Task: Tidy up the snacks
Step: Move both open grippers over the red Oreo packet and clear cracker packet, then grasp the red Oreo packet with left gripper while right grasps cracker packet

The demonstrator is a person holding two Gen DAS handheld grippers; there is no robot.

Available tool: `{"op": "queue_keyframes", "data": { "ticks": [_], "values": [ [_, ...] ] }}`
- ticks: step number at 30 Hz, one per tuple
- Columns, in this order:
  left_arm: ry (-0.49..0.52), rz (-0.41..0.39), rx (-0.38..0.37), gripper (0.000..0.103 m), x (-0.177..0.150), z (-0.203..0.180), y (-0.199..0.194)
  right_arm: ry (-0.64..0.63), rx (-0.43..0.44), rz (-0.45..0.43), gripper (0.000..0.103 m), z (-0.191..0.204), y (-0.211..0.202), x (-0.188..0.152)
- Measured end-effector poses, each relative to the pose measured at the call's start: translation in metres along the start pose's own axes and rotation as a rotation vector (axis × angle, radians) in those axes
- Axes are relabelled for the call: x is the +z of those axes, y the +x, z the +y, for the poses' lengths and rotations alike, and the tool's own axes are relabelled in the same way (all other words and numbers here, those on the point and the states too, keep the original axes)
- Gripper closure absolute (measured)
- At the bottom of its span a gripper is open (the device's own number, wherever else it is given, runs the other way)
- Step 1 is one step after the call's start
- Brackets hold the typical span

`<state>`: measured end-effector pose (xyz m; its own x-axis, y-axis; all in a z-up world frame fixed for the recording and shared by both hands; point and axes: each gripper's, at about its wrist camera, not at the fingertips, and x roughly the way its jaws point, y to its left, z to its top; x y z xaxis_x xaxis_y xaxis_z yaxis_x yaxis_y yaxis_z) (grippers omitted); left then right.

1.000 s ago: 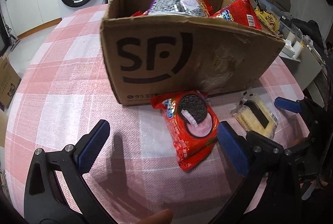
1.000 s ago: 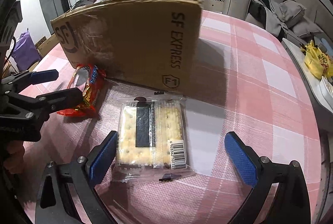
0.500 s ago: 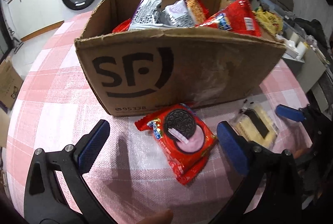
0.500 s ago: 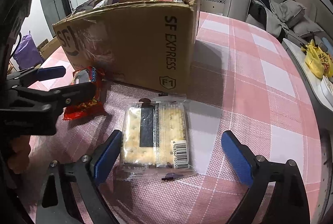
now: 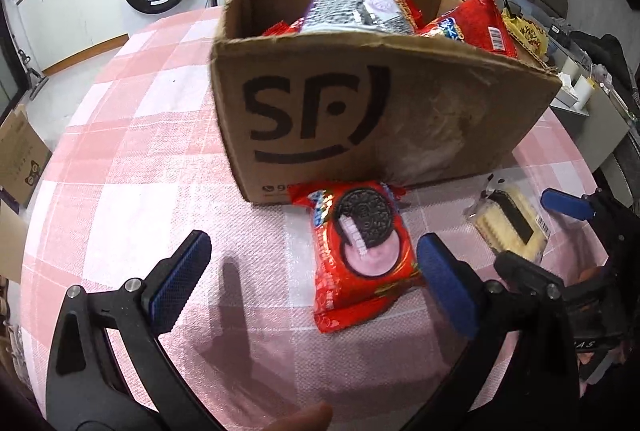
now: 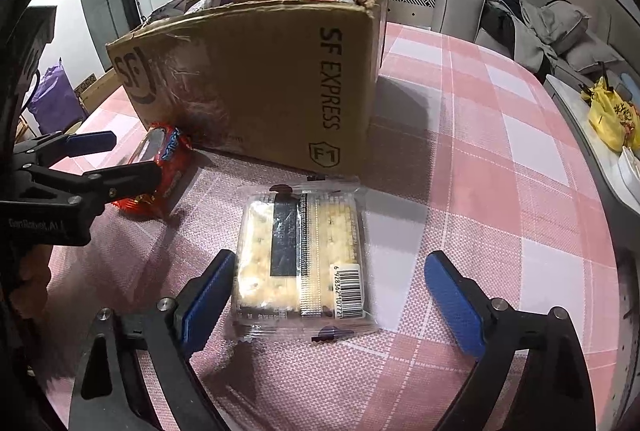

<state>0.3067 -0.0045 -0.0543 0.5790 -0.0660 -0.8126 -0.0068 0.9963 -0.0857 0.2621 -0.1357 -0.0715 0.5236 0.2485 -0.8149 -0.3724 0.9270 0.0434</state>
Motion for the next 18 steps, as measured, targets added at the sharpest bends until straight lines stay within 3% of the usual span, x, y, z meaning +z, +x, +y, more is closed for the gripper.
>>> {"op": "queue_keyframes", "data": {
  "ticks": [3,5,13,18],
  "values": [
    [-0.007,0.009,-0.012,0.001,0.000,-0.004,0.005,-0.004,0.000,0.005,0.011,0.003,0.001,-0.001],
    [-0.009,0.024,-0.013,0.010,0.001,-0.006,0.010,-0.010,0.001,0.005,0.013,0.006,0.000,-0.001],
    [0.025,0.019,-0.054,0.060,-0.001,-0.013,0.012,-0.023,0.013,-0.005,0.022,0.012,-0.003,-0.003],
    [0.039,0.002,-0.078,0.061,-0.015,-0.020,0.007,-0.026,0.021,-0.014,0.032,0.015,-0.005,-0.002]
  ]
}}
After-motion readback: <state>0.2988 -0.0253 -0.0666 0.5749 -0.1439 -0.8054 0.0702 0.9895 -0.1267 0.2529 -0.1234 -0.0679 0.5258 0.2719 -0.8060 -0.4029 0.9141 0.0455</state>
